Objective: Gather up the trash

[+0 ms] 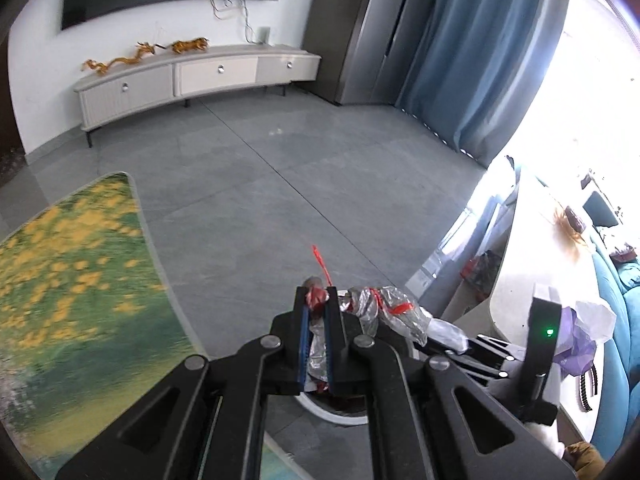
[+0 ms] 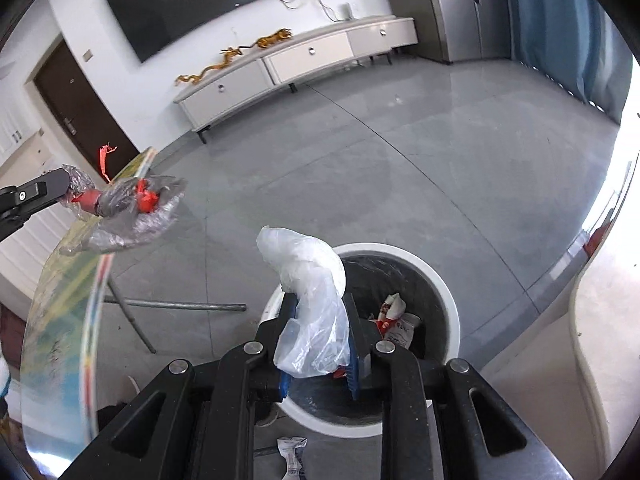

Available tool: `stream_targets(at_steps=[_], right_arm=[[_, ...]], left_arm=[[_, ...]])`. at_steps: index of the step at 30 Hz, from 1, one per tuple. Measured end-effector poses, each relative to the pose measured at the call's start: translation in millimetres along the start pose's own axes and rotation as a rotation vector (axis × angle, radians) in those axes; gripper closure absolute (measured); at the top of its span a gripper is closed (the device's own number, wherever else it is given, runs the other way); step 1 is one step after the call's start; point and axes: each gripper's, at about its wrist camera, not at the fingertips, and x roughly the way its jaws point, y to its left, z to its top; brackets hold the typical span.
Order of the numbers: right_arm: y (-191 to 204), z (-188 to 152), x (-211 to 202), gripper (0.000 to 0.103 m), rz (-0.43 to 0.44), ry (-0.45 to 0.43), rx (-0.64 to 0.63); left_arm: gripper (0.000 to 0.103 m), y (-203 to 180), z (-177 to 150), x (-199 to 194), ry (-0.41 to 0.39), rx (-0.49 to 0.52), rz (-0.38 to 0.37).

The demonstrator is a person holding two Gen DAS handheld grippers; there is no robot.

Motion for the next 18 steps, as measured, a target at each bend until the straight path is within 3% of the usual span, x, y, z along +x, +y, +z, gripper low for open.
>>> stream_targets(at_steps=[2, 4, 5, 6, 8, 18], right_arm=[[-5.9, 0.2, 7.3, 0.078, -0.009, 0.011, 0.009], [-11.6, -0.4, 12.5, 0.062, -0.017, 0.017, 0.022], [-14.9, -1.1, 14.6, 0.049, -0.018, 0.018, 0.029], [-18.3, -4.7, 13.9, 0.045, -0.02, 0.017, 0.036], [-23.2, -7.7, 15.0, 0.045, -0.025, 0.022, 0.049], [-15.1, -4.4, -10.0, 0.035, -0.078, -0.018, 0.039]], left_arm=[[0.095, -5.5, 0.2, 12.1, 0.022, 0.0, -0.017], [0.091, -10.2, -1.4, 23.8, 0.046, 0.001, -0.035], [0.08, -11.9, -2.7, 28.4, 0.057, 0.0, -0.044], [0.062, -12.2, -3.2, 31.0, 0.062, -0.002, -0.049], [0.05, -12.2, -5.0, 32.1, 0.053, -0.008, -0.055], [0.05, -7.6, -11.4, 1.5, 0.021, 0.01, -0.007]])
